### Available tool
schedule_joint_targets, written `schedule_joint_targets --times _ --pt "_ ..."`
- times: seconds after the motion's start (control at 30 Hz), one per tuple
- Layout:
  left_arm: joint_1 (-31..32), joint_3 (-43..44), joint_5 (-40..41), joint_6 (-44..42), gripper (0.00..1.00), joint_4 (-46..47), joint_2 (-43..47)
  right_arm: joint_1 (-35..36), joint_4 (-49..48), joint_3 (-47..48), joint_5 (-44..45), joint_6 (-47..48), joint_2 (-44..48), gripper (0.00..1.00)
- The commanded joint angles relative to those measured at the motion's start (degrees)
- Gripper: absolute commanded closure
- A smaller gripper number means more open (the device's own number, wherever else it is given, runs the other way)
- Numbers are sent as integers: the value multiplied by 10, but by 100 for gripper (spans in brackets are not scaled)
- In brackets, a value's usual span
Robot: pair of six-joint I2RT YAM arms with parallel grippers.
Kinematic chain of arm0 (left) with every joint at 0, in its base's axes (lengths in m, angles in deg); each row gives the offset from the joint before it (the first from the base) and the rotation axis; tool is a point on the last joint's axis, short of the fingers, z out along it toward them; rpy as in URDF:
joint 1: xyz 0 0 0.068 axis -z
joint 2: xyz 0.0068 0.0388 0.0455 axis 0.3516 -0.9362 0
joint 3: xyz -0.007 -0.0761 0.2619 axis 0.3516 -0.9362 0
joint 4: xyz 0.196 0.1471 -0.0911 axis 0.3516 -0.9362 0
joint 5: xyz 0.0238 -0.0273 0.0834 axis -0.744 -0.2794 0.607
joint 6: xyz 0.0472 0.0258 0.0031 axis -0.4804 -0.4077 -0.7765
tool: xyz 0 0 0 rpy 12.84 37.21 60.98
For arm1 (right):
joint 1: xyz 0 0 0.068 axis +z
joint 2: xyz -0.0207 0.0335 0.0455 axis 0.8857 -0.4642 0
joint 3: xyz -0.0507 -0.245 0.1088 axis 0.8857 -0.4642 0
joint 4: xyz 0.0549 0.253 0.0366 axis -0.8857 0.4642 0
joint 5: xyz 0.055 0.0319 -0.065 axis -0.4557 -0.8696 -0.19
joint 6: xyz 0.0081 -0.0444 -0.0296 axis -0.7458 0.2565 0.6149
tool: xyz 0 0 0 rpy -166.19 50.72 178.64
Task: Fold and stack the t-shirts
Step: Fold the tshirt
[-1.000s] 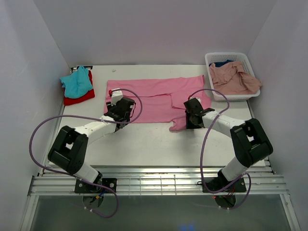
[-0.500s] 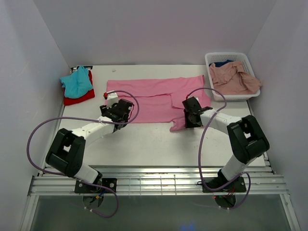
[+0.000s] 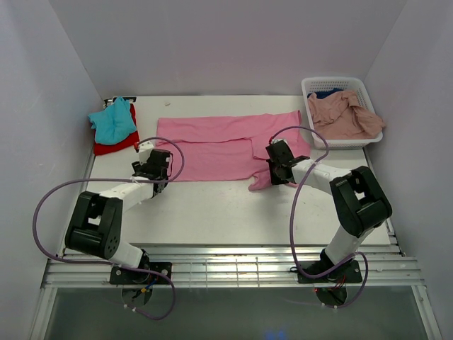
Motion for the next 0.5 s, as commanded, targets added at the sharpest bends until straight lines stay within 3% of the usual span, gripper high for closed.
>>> schedule_joint_targets --times 0.0,0.2,0.47 --pt "-12 -15 -49 -31 38 62 37 1 -3 -13 -4 9 2 92" --pt "-18 -34 -37 -40 40 89 44 1 6 -10 -4 13 25 92" --pt "-18 -30 -43 -10 44 51 34 1 15 -4 2 14 34 92"
